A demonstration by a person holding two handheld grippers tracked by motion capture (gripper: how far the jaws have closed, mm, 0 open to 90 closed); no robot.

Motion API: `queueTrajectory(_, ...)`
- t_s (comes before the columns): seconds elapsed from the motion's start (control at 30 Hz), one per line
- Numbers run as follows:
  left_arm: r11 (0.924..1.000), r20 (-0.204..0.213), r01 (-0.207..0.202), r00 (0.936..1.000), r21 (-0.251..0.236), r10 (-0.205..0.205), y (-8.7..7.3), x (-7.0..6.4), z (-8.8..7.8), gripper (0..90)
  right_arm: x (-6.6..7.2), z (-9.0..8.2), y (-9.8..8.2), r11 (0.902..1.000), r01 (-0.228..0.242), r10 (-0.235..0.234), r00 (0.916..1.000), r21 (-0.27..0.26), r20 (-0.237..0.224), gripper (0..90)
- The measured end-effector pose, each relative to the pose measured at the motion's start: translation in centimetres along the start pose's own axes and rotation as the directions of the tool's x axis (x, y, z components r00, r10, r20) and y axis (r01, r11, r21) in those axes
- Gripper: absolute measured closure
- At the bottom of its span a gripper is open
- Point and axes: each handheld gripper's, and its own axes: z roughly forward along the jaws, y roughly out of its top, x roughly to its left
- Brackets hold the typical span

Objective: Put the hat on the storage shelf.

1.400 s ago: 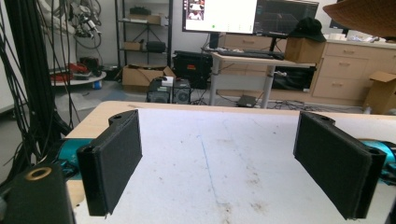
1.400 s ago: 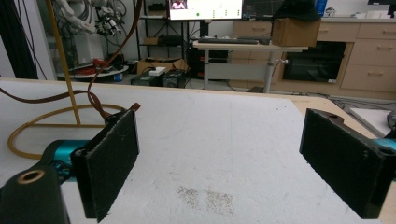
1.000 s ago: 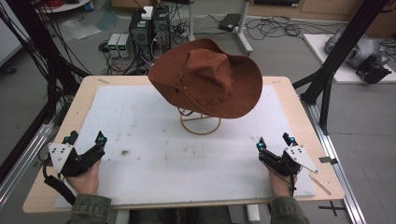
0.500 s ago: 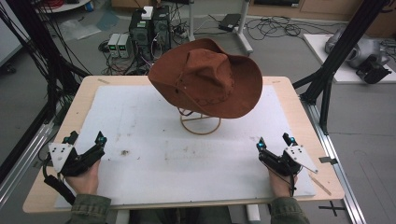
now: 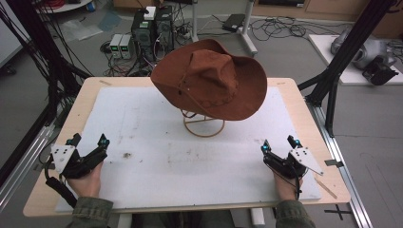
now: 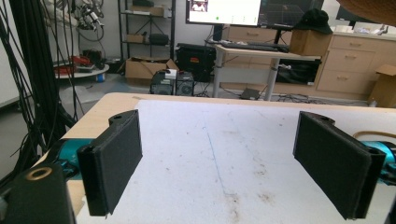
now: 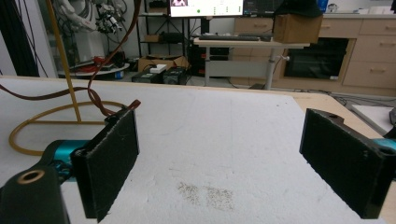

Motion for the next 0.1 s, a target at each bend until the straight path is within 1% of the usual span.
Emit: queueTrajectory(0.1, 1.0000, -0.004, 0.002, 1.0000, 0.005, -0.002, -0.01, 0.05, 0.05, 16.0, 0.05, 0.04, -0.03, 1.0000, 0.002, -0.002, 1.0000, 0.005, -0.004, 11.1)
